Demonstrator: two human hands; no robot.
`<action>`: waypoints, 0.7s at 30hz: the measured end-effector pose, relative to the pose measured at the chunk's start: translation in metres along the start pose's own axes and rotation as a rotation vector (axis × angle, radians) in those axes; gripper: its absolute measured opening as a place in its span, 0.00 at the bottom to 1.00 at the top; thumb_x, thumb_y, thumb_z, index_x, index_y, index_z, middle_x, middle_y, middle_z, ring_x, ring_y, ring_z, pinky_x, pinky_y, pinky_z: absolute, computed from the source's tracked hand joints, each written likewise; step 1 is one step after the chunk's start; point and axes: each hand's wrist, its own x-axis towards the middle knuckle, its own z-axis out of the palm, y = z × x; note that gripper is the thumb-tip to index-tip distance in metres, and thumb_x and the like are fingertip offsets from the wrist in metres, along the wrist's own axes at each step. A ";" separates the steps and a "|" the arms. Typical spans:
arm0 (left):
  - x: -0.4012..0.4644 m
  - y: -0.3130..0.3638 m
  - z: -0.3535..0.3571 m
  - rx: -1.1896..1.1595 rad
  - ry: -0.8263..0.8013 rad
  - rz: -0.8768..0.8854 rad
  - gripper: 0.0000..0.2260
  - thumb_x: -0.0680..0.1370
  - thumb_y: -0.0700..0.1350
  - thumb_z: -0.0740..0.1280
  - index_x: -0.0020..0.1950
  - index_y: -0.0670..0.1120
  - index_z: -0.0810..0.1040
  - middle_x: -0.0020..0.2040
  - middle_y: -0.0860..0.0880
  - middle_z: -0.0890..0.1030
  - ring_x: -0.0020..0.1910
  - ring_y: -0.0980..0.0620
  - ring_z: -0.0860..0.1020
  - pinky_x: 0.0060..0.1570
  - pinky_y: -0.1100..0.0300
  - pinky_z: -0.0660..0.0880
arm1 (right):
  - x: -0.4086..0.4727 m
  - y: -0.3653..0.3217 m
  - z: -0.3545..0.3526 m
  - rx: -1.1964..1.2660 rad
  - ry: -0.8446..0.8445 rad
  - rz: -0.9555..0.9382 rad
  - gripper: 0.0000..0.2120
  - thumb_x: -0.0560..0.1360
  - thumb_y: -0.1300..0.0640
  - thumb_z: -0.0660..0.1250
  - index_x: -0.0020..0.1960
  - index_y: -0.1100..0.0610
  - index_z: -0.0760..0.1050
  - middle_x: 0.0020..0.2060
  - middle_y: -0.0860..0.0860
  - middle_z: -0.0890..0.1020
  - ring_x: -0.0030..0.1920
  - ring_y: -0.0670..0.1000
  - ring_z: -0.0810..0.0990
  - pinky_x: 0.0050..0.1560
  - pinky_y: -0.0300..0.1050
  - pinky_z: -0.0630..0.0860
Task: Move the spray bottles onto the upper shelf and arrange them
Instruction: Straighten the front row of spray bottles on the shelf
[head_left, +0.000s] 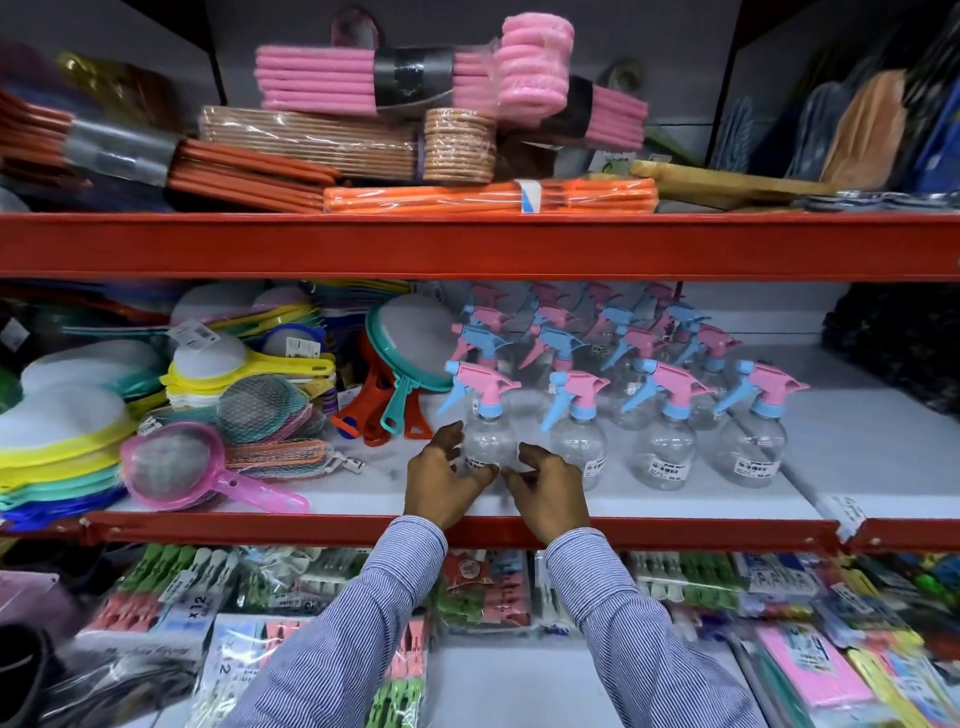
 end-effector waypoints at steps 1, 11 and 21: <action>-0.001 -0.001 0.001 0.017 0.016 -0.018 0.30 0.66 0.47 0.78 0.65 0.45 0.75 0.58 0.48 0.81 0.57 0.48 0.79 0.57 0.57 0.75 | -0.004 0.001 -0.005 -0.001 0.008 -0.002 0.17 0.74 0.58 0.69 0.62 0.61 0.77 0.57 0.56 0.84 0.47 0.53 0.85 0.55 0.43 0.79; -0.053 0.037 0.058 -0.069 0.068 0.145 0.10 0.70 0.42 0.70 0.52 0.47 0.82 0.47 0.51 0.85 0.43 0.56 0.82 0.48 0.57 0.80 | -0.012 0.047 -0.078 -0.044 0.305 0.052 0.12 0.68 0.64 0.70 0.51 0.57 0.78 0.48 0.54 0.84 0.36 0.50 0.81 0.43 0.42 0.78; -0.032 0.047 0.090 0.040 -0.153 0.013 0.27 0.73 0.46 0.67 0.71 0.43 0.69 0.67 0.44 0.77 0.61 0.49 0.78 0.61 0.58 0.75 | 0.007 0.058 -0.085 0.011 0.111 -0.037 0.15 0.72 0.62 0.69 0.58 0.56 0.74 0.51 0.55 0.84 0.49 0.56 0.84 0.51 0.53 0.81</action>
